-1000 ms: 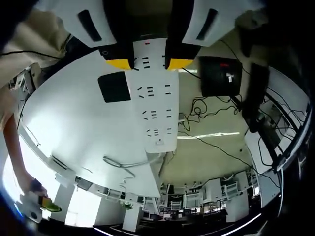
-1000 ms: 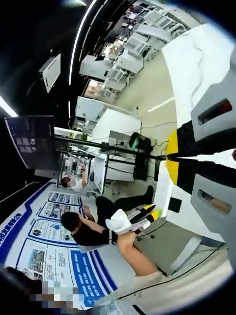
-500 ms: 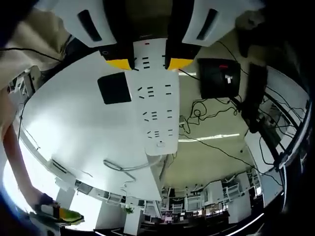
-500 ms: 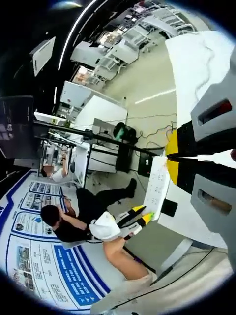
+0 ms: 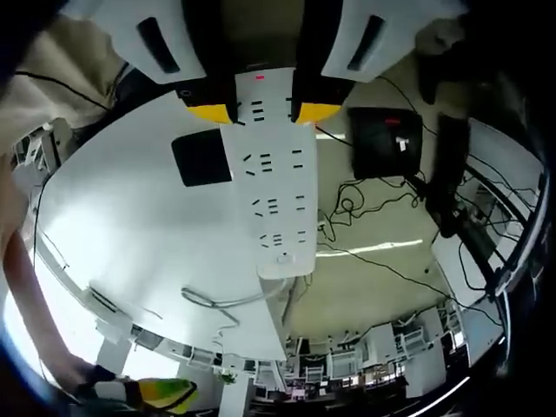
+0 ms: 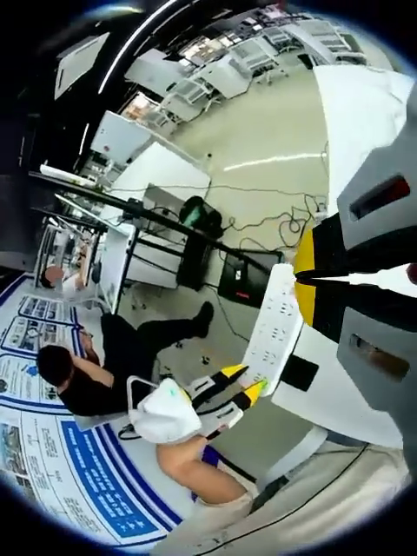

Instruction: Pick up the power strip scattered on the table, fix it on the side mounting bracket of the table, and press the switch

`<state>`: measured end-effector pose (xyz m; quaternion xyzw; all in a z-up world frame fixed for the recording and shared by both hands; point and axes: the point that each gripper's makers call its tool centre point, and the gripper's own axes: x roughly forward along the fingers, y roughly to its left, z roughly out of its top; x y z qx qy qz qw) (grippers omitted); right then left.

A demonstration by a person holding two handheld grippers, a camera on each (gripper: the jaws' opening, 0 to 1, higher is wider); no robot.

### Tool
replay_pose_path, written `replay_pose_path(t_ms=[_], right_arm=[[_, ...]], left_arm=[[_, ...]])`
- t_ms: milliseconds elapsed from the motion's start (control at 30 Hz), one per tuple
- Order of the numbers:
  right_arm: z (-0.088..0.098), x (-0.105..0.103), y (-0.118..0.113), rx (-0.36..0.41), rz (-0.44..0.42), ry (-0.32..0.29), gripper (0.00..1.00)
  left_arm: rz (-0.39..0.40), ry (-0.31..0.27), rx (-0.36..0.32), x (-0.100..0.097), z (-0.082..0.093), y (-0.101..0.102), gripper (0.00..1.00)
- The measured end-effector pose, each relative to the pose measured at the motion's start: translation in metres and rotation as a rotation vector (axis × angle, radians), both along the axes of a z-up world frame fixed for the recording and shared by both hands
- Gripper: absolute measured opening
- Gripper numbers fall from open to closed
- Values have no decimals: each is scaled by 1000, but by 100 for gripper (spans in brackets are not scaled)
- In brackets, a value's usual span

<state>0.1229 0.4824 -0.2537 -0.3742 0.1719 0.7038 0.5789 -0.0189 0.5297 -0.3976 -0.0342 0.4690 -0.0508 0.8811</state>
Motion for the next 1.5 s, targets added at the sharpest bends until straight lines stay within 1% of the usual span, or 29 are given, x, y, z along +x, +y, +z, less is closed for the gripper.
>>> replay_pose_path(t_ms=[133,200,233,367,500,667,700,733,800,867,967,1000,1100,1200,1300,1367,1500], right_arm=[[-8,-4,8,-30,16,0,0],[-14,-6,8,-60,13,-2,0],[-17,-7,12,-57,20,-5,0],[-30,-11,21,-97,37,3,0],[-47,-11,31,-138,40,9,0],[-70,-10,36,-220,56,-10,0],[-73,-10,38,-225,59,-12,0],[-78,-11,38,-253,61,-10,0],[-84,-13,41,-270,70,-8,0],[-89,-15,44,-288,75,4,0],[-101,-16,46,-328,81,5,0],[-104,-17,48,-333,83,5,0],[-110,-18,49,-351,83,9,0],[-118,-14,47,-387,87,-17,0],[-120,-11,47,-396,80,-13,0],[-124,-10,47,-407,77,-14,0],[-130,-8,46,-430,75,-20,0]], left_arm=[[1,4,-2,-1,0,0,30],[2,5,-5,-1,0,0,30],[1,7,-4,-1,0,-1,30],[1,15,-2,-1,0,-2,30],[5,11,-7,-2,0,-2,30],[4,20,-7,-3,0,-4,30],[4,24,-5,-4,-1,-4,30],[3,26,-3,-4,-1,-5,30],[3,30,-1,-5,-1,-6,30],[4,30,-2,-6,-1,-6,30],[10,26,-5,-6,0,-8,30],[9,24,-1,-8,1,-14,30],[8,22,0,-11,2,-22,30],[10,31,0,-9,2,-20,30],[5,40,6,-9,2,-24,30],[2,43,6,-9,2,-22,30],[2,44,4,-10,2,-24,30]])
